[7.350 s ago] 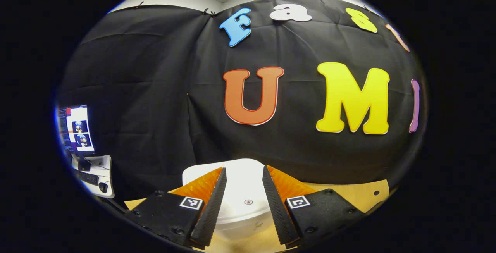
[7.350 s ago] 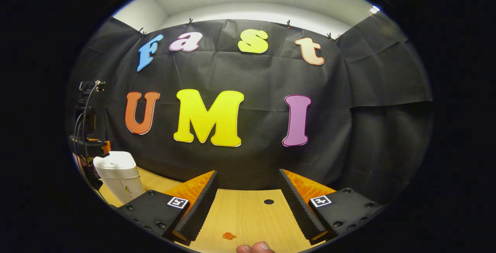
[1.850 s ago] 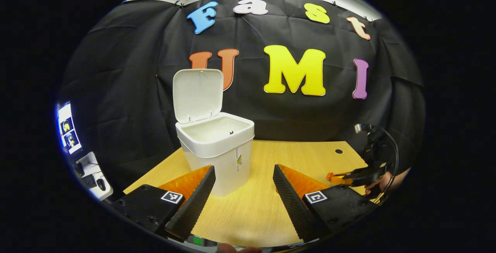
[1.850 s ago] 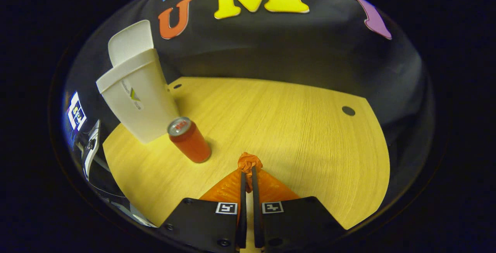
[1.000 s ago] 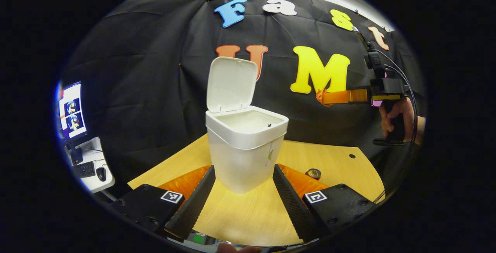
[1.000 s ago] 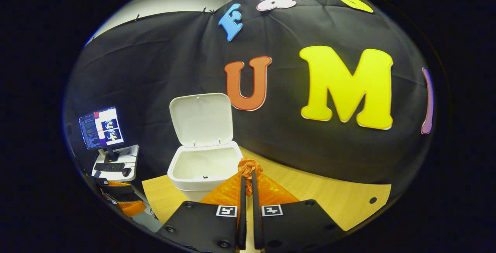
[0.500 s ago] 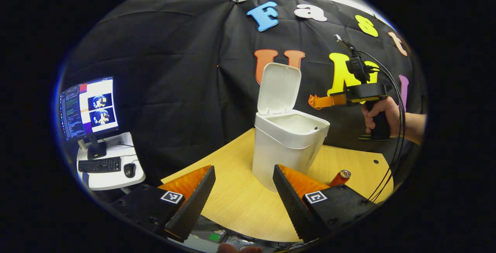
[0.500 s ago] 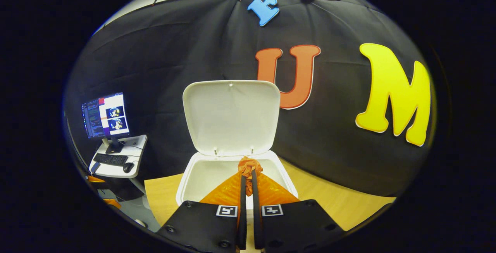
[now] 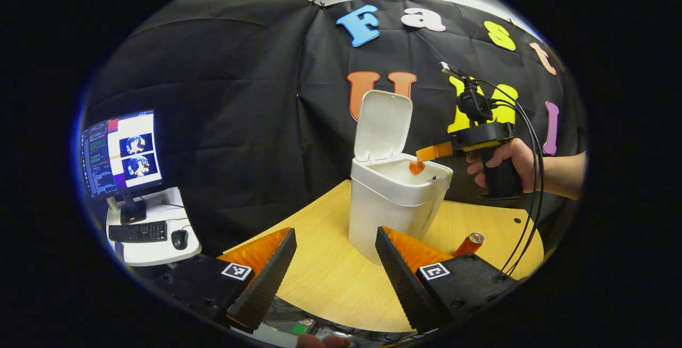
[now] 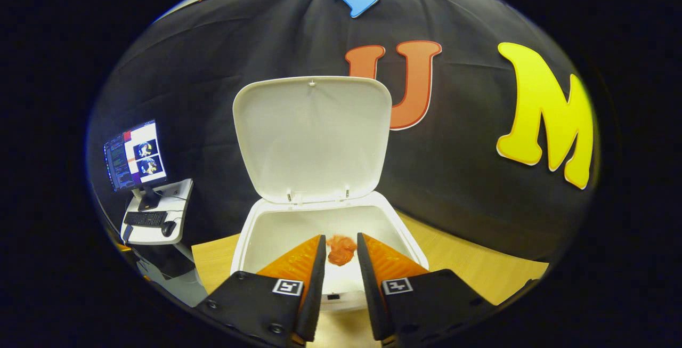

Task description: Press the lid of the desktop garbage bin to open it, pick up the crumpled paper on the desktop and throw it into the bin, then pick up the pop can on the desktop and drop it into the bin, and finally close the garbage bin lid.

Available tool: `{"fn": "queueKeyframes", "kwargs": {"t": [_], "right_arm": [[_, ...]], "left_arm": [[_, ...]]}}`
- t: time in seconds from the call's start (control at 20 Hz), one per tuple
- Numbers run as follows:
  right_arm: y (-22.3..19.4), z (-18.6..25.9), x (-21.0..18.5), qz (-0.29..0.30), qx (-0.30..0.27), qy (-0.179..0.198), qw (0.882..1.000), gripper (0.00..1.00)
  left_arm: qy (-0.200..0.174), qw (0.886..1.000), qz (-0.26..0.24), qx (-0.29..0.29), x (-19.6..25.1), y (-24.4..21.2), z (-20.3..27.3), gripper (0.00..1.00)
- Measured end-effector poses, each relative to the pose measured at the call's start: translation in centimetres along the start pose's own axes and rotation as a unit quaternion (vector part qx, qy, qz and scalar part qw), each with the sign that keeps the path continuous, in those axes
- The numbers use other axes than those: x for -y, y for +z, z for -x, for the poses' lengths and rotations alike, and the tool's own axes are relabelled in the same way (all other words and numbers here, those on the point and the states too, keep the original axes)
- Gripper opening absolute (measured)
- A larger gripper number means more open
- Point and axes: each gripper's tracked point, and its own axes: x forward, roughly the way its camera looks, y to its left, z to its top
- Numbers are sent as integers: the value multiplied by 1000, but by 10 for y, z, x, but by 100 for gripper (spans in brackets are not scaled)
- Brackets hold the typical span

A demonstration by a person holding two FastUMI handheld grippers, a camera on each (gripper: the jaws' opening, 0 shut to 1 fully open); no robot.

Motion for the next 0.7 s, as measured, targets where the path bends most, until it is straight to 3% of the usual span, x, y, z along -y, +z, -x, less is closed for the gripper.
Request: {"fn": "queueKeyframes", "kwargs": {"t": [0.2,0.25,0.45,0.6,0.7], "right_arm": [[13,23,-1,-6,27,3,1000,57],[17,34,1,-9,38,-1,999,71],[20,81,30,-18,77,-42,996,82],[21,129,54,-25,109,-72,991,82],[18,161,69,-49,130,-89,986,88]], "left_arm": [[-37,999,-5,1,17,1,-5,98],[-51,999,-7,5,24,2,-6,98],[-104,994,-33,19,54,8,-14,98],[-153,986,-53,40,81,15,-18,98],[-187,980,-56,37,100,9,-15,98]]}}
